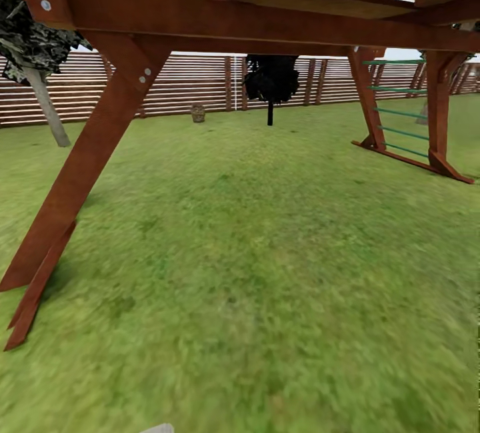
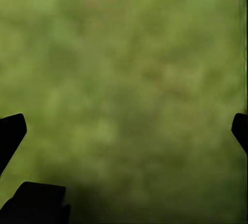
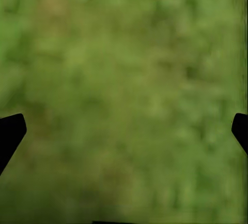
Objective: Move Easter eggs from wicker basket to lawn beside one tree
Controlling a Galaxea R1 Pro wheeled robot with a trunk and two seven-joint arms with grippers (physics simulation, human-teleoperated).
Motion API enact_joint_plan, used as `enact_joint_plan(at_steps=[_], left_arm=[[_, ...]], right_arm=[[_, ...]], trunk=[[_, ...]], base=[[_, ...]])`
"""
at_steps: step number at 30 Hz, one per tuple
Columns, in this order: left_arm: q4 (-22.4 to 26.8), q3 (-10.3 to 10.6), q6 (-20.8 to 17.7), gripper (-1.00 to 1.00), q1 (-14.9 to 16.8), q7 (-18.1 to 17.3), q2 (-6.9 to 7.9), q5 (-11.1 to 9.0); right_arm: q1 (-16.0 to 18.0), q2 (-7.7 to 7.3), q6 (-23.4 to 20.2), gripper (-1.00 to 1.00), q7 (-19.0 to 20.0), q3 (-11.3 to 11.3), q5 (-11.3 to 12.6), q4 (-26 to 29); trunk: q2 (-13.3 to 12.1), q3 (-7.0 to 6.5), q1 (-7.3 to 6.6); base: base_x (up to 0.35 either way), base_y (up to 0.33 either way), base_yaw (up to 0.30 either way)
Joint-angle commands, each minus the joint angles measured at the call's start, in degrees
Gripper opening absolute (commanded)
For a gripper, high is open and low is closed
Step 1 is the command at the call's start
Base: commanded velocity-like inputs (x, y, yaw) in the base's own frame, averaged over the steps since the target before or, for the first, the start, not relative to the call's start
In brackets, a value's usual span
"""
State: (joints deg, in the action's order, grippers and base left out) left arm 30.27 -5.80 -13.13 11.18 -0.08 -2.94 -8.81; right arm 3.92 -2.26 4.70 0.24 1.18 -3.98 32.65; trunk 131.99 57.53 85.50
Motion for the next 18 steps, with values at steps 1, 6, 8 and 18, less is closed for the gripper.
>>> enact_joint_plan(at_steps=[1,6,8,18], left_arm=[[0.1,-0.3,-0.4,1.00,0.0,0.0,-0.05,-0.6],[0.1,-0.3,-0.4,1.00,0.0,0.0,-0.05,-0.6],[0.1,-0.3,-0.4,1.00,0.0,0.0,-0.05,-0.6],[0.1,-0.3,-0.4,1.00,0.0,0.0,-0.05,-0.6]], right_arm=[[0.0,-0.03,0.1,1.00,0.0,0.1,-0.4,0.0],[0.0,-0.03,0.1,1.00,0.0,0.1,-0.4,0.0],[0.0,-0.03,0.1,1.00,0.0,0.1,-0.4,0.0],[0.0,-0.03,0.1,1.00,0.0,0.1,-0.4,0.0]], trunk=[[0.0,0.05,0.02],[0.0,0.05,0.02],[0.0,0.05,0.02],[0.0,0.05,0.02]], base=[[0.329,0.000,-0.264],[0.329,0.000,-0.071],[0.329,0.000,-0.011],[0.329,0.000,0.000]])
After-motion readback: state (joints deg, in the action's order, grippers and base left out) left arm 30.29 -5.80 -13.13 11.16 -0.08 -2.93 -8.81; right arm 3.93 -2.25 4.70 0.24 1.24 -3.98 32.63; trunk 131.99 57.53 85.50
